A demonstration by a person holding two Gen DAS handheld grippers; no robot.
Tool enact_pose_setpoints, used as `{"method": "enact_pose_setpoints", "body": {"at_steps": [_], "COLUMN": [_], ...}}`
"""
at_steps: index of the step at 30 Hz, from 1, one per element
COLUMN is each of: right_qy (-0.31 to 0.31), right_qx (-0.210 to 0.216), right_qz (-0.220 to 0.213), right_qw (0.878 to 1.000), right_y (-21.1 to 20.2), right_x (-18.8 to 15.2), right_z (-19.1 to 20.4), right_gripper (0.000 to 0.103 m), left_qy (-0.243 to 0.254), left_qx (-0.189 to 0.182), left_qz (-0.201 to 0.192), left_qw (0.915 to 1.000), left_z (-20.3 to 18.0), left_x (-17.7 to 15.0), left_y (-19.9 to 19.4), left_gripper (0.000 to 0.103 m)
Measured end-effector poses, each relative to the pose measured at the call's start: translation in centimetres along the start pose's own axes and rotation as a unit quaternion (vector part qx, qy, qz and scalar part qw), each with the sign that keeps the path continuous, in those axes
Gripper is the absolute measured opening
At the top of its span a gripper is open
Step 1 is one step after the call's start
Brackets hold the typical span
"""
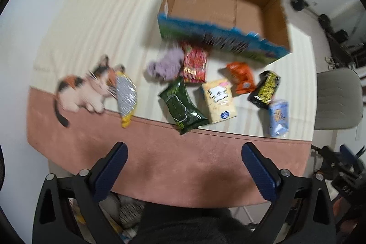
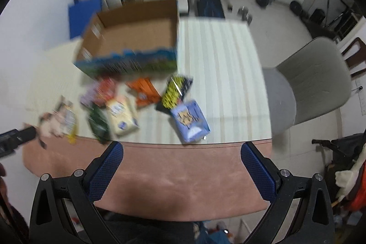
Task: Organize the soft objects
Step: 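Grasp the yellow tissue pack with left tool while right tool grasps blue wipes pack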
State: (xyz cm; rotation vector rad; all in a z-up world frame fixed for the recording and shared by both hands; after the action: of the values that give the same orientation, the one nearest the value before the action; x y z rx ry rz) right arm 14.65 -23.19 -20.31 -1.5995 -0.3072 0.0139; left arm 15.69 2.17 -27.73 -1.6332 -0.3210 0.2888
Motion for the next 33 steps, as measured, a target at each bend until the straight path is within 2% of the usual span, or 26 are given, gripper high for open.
{"method": "enact_pose_setpoints", "body": {"at_steps": [2, 6, 9, 13, 16, 18, 21, 24, 26, 28, 30, 33], "right_qy": [0.0, 0.002, -0.002, -0.024, -0.041, -0.052, -0.06, -0.047, -0.038, -0.031, -0.016, -0.002], "right_qx": [0.011, 0.019, 0.022, 0.024, 0.029, 0.029, 0.03, 0.044, 0.043, 0.044, 0.063, 0.084], "right_qz": [0.036, 0.069, 0.089, 0.122, 0.142, 0.153, 0.161, 0.172, 0.168, 0.162, 0.163, 0.151], "right_qw": [0.999, 0.997, 0.996, 0.992, 0.989, 0.986, 0.985, 0.983, 0.984, 0.985, 0.984, 0.985], "right_y": [4.7, 11.6, 14.8, 18.5, 20.4, 21.7, 23.2, 24.4, 24.5, 24.2, 23.6, 22.1], "right_x": [0.2, 1.2, 2.0, 2.3, 1.9, 1.6, 1.4, 0.9, 0.5, 0.1, -0.6, -1.6], "right_z": [-0.6, -1.6, -1.6, -1.4, -0.9, -0.7, -0.6, -0.8, -1.0, -1.2, -1.2, -0.8], "right_gripper": [0.103, 0.103, 0.103, 0.103, 0.103, 0.103, 0.1, 0.075, 0.062, 0.055, 0.05, 0.048], "left_qy": [-0.01, -0.01, -0.012, -0.01, -0.008, -0.01, -0.012, 0.005, 0.013, 0.02, 0.026, 0.034], "left_qx": [-0.013, -0.02, -0.012, 0.008, 0.024, 0.025, 0.029, 0.039, 0.05, 0.052, 0.055, 0.048], "left_qz": [0.041, 0.096, 0.133, 0.163, 0.166, 0.169, 0.158, 0.134, 0.117, 0.105, 0.095, 0.079], "left_qw": [0.999, 0.9951, 0.991, 0.9865, 0.9858, 0.9853, 0.9869, 0.9902, 0.9918, 0.9929, 0.9936, 0.9951], "left_z": [-1.3, -4.8, -6.6, -7.8, -8.0, -8.1, -8.2, -8.7, -8.8, -8.9, -9.1, -8.4], "left_x": [0.6, 1.7, 2.3, 2.5, 2.5, 2.4, 2.0, 1.2, 0.3, -0.6, -1.6, -4.0], "left_y": [3.4, 9.7, 13.9, 18.1, 20.2, 21.2, 22.1, 22.3, 22.1, 21.7, 21.1, 18.7], "left_gripper": [0.092, 0.088, 0.088, 0.088, 0.083, 0.065, 0.062, 0.061, 0.061, 0.061, 0.06, 0.06]}}
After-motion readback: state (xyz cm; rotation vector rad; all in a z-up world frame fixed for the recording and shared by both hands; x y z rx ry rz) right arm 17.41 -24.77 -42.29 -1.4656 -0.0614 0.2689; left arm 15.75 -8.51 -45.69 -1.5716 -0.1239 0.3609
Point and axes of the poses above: each gripper's, at about its wrist camera, not at the fingertips, and y roughly the way its jaws point, z to its left, x to its top, the point moved 6 cm from there along y, roughly the way its jaws point, and after that the axes turned 11 degrees about -y, right-handed, at the moved point
